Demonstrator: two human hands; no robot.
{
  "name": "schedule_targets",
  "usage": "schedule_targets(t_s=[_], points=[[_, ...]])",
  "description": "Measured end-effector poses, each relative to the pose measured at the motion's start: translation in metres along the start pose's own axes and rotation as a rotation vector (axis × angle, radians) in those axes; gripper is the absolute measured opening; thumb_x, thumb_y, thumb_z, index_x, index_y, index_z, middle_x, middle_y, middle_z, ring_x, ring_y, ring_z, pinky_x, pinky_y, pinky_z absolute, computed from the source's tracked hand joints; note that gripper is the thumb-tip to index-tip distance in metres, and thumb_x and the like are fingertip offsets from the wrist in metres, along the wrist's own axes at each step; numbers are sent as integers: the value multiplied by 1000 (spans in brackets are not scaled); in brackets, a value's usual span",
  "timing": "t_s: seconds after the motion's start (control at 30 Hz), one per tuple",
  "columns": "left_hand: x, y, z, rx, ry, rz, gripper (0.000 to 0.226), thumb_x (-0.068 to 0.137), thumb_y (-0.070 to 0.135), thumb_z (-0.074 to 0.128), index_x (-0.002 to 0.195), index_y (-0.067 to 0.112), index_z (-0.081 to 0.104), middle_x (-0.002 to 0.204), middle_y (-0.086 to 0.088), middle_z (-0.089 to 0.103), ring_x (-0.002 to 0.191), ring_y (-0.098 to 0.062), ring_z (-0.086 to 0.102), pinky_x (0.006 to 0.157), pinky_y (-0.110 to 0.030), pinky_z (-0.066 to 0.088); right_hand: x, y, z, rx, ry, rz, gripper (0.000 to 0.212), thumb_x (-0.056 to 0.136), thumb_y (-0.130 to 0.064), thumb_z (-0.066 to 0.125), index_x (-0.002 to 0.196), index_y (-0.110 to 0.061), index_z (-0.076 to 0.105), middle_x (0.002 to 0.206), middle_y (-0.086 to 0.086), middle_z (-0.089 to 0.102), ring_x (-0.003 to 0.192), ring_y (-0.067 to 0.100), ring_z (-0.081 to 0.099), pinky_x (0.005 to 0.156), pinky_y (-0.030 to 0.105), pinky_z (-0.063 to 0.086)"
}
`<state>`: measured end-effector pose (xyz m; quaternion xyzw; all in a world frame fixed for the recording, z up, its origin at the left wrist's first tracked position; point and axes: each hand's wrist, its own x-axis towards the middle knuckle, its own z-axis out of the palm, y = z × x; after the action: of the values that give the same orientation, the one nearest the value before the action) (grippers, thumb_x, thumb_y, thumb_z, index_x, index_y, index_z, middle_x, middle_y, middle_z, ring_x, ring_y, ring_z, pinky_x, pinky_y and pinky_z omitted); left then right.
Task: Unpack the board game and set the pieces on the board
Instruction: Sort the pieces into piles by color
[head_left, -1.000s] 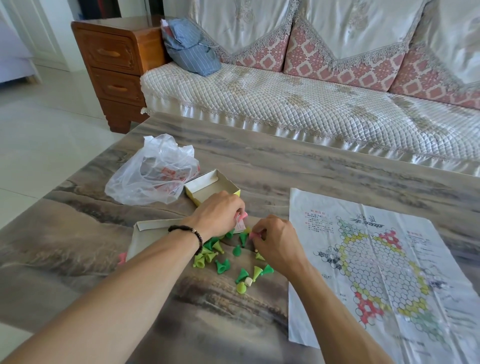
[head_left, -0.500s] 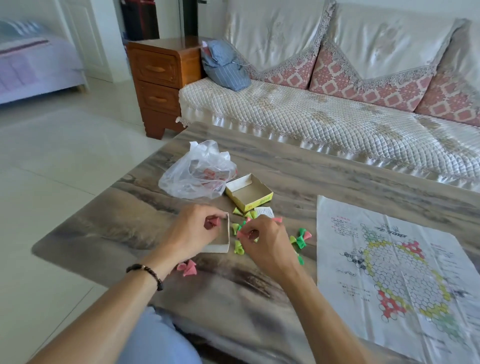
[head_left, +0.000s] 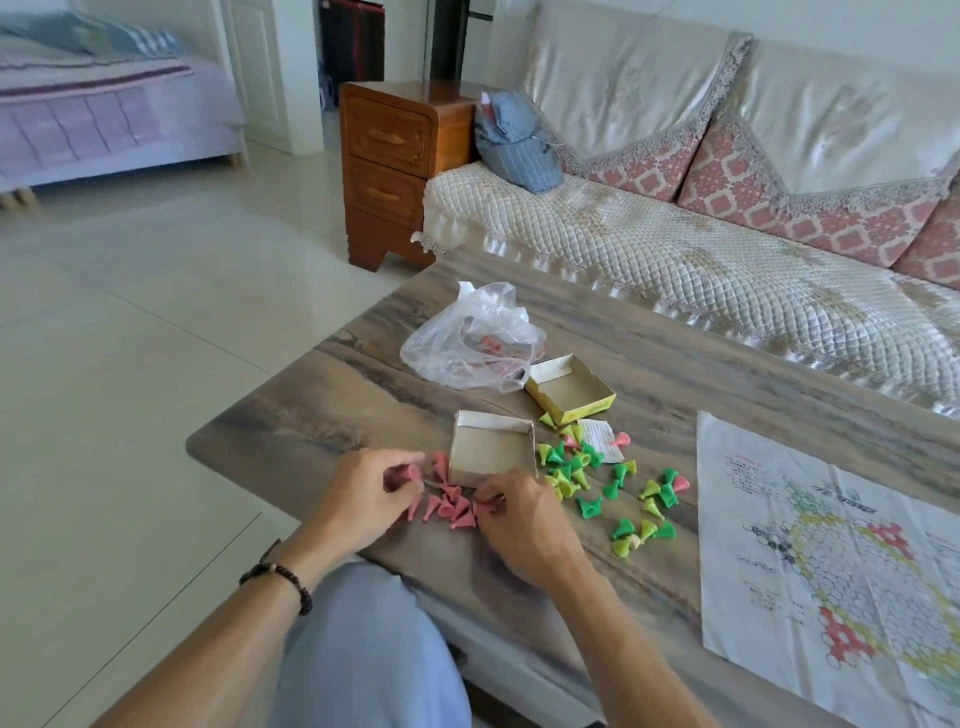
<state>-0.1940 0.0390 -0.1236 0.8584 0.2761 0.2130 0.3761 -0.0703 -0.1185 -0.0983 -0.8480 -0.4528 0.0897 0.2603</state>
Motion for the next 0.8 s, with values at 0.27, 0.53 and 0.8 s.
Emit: schedule_targets(t_s=[0.27, 0.53, 0.8], points=[[-4, -4, -8, 128, -208, 104, 70, 72, 33, 82, 135, 21, 54, 134, 4, 57, 121, -8, 52, 102, -20, 37, -2, -3, -3, -6, -112, -67, 59, 71, -21, 66, 128, -32, 55, 110, -2, 59, 99, 15, 55, 80, 19, 42], [-6, -5, -3, 193, -164, 203, 63, 80, 43, 74, 134, 18, 55, 130, 5, 58, 116, -10, 49, 97, -21, 37, -3, -3, 0, -45, -78, -90, 54, 75, -22, 70, 127, -27, 57, 106, -3, 57, 93, 14, 55, 75, 15, 40], [-2, 14, -2, 265, -142, 300, 59, 81, 52, 68, 132, 25, 57, 133, 15, 47, 116, -4, 44, 91, -22, 42, -8, 5, -11, -74, -59, -77, 50, 76, -23, 68, 124, -24, 56, 107, -1, 57, 90, 16, 57, 76, 27, 49]])
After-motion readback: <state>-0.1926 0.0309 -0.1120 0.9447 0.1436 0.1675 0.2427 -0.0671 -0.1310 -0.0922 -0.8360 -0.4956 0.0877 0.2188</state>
